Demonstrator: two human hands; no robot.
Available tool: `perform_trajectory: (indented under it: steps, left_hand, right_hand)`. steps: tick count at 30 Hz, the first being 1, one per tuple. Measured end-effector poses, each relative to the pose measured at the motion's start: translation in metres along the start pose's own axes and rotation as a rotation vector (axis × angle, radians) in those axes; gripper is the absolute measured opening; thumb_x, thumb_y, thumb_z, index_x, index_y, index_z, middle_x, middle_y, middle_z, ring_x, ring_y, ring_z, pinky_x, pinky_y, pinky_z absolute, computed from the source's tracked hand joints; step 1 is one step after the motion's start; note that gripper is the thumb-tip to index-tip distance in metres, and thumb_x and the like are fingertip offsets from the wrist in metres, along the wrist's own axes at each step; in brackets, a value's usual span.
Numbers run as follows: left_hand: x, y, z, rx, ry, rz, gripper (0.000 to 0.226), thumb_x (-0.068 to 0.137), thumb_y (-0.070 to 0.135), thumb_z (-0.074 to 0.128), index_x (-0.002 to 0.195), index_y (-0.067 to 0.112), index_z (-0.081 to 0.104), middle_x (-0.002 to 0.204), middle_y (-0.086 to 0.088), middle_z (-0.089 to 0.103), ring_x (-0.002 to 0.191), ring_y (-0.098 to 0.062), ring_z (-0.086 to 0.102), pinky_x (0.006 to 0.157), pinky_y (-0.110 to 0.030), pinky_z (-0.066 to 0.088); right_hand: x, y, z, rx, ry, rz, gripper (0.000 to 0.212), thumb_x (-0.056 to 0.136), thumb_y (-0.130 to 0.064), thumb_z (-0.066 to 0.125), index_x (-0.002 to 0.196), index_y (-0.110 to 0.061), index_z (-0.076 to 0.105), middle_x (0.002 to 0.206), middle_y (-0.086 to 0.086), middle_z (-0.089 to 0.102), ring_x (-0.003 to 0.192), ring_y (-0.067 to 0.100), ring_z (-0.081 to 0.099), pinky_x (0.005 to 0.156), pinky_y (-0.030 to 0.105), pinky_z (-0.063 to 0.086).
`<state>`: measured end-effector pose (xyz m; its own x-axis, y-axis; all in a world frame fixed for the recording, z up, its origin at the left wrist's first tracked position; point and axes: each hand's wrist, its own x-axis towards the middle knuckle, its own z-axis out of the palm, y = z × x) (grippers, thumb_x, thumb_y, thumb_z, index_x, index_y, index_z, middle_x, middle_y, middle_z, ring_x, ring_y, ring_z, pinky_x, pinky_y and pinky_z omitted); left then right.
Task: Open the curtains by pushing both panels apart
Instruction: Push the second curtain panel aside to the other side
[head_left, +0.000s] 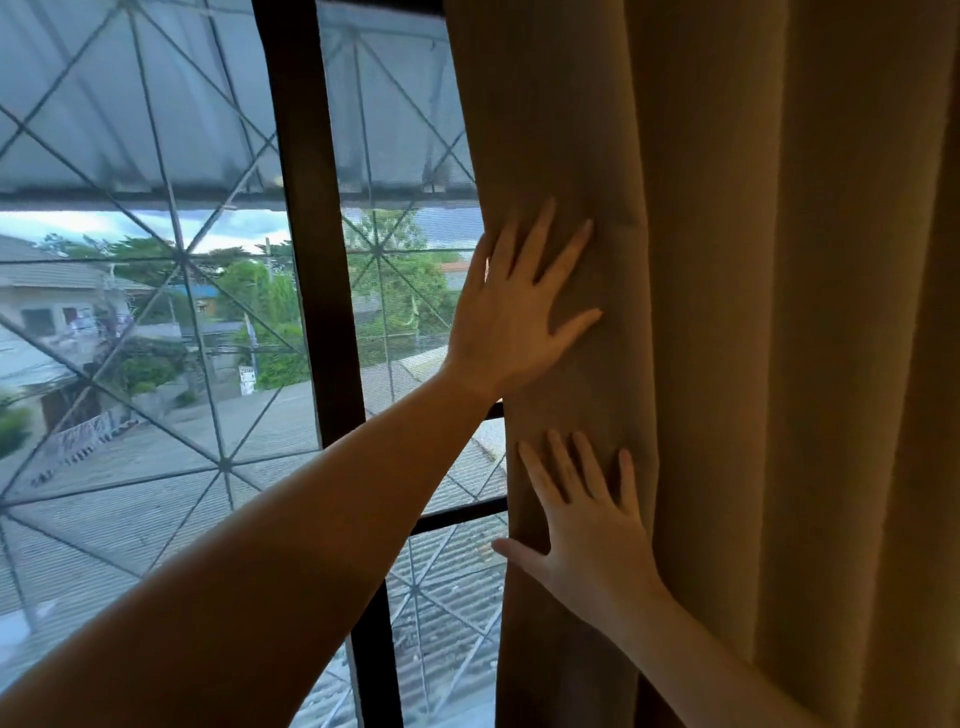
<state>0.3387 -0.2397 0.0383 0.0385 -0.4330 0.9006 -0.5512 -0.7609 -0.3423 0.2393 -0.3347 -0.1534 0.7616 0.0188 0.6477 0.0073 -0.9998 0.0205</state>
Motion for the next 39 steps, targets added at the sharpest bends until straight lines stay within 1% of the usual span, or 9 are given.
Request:
perform_trajectory:
  steps: [5,10,15,23,26,30,33,37,39]
  left_hand:
    - [0.015,0.027,0.017,-0.002,0.037,-0.001,0.081,0.105,0.075,0.040,0.172,0.030,0.030,0.181,-0.012,0.025,0.165,-0.040,0.028,0.136,-0.056,0.023]
    - [0.031,0.059,0.037,0.010,0.041,-0.015,0.081,0.106,0.074,0.039,0.172,0.028,0.030,0.181,-0.012,0.026,0.165,-0.039,0.029,0.136,-0.056,0.023]
    - [0.049,0.090,0.059,0.018,0.053,-0.027,0.079,0.106,0.072,0.041,0.172,0.028,0.034,0.180,-0.013,0.027,0.165,-0.041,0.029,0.135,-0.057,0.024]
    - [0.070,0.134,0.084,-0.023,0.095,-0.055,0.077,0.105,0.069,0.045,0.170,0.027,0.039,0.178,-0.013,0.032,0.163,-0.041,0.033,0.135,-0.055,0.024]
    - [0.077,0.145,0.096,-0.036,0.094,-0.042,0.077,0.106,0.069,0.045,0.170,0.027,0.038,0.179,-0.014,0.030,0.164,-0.041,0.031,0.135,-0.055,0.023]
    - [0.091,0.157,0.116,-0.068,0.082,-0.018,0.078,0.106,0.069,0.044,0.171,0.026,0.037,0.180,-0.014,0.028,0.165,-0.040,0.029,0.135,-0.056,0.024]
    - [0.104,0.167,0.133,-0.102,0.094,-0.006,0.079,0.106,0.069,0.047,0.170,0.024,0.037,0.179,-0.016,0.028,0.166,-0.039,0.027,0.136,-0.056,0.022]
    - [0.119,0.177,0.151,-0.144,0.142,0.037,0.078,0.106,0.067,0.049,0.170,0.023,0.039,0.178,-0.017,0.030,0.165,-0.041,0.029,0.136,-0.052,0.019]
    - [0.124,0.183,0.160,-0.164,0.150,0.049,0.077,0.106,0.067,0.048,0.169,0.024,0.040,0.179,-0.016,0.030,0.165,-0.041,0.029,0.136,-0.053,0.021]
  right_hand:
    - [0.002,0.040,0.001,-0.001,-0.002,-0.025,0.106,0.084,-0.096,0.029,0.167,-0.032,0.021,0.175,0.003,0.024,0.161,0.032,0.018,0.128,0.065,0.004]
    - [0.002,0.086,0.001,-0.013,-0.009,-0.048,0.105,0.085,-0.095,0.026,0.167,-0.031,0.021,0.176,0.003,0.022,0.162,0.029,0.013,0.128,0.065,0.003]
    - [0.001,0.129,-0.003,-0.032,-0.014,-0.060,0.103,0.086,-0.092,0.033,0.166,-0.029,0.025,0.174,0.005,0.026,0.161,0.030,0.017,0.127,0.062,0.002]
    - [0.000,0.186,-0.006,-0.074,-0.034,-0.047,0.104,0.086,-0.094,0.025,0.167,-0.028,0.024,0.175,0.006,0.025,0.161,0.030,0.015,0.128,0.061,0.002]
    - [0.001,0.202,-0.005,-0.087,-0.036,-0.030,0.105,0.085,-0.096,0.019,0.167,-0.030,0.018,0.176,0.005,0.020,0.162,0.029,0.012,0.128,0.060,-0.002]
    - [0.007,0.221,-0.003,-0.093,-0.025,0.006,0.107,0.083,-0.097,0.016,0.168,-0.031,0.017,0.176,0.004,0.020,0.161,0.029,0.014,0.128,0.059,-0.001]
    - [0.013,0.235,-0.001,-0.118,-0.029,0.057,0.108,0.084,-0.097,0.020,0.167,-0.029,0.020,0.175,0.005,0.023,0.160,0.030,0.019,0.128,0.059,0.001]
    - [0.019,0.257,0.001,-0.147,-0.032,0.099,0.110,0.083,-0.096,0.010,0.167,-0.027,0.024,0.174,0.006,0.026,0.159,0.031,0.022,0.127,0.059,0.004]
    - [0.021,0.268,0.003,-0.164,-0.034,0.120,0.108,0.084,-0.095,0.012,0.166,-0.026,0.025,0.173,0.006,0.028,0.158,0.032,0.025,0.127,0.060,0.007]
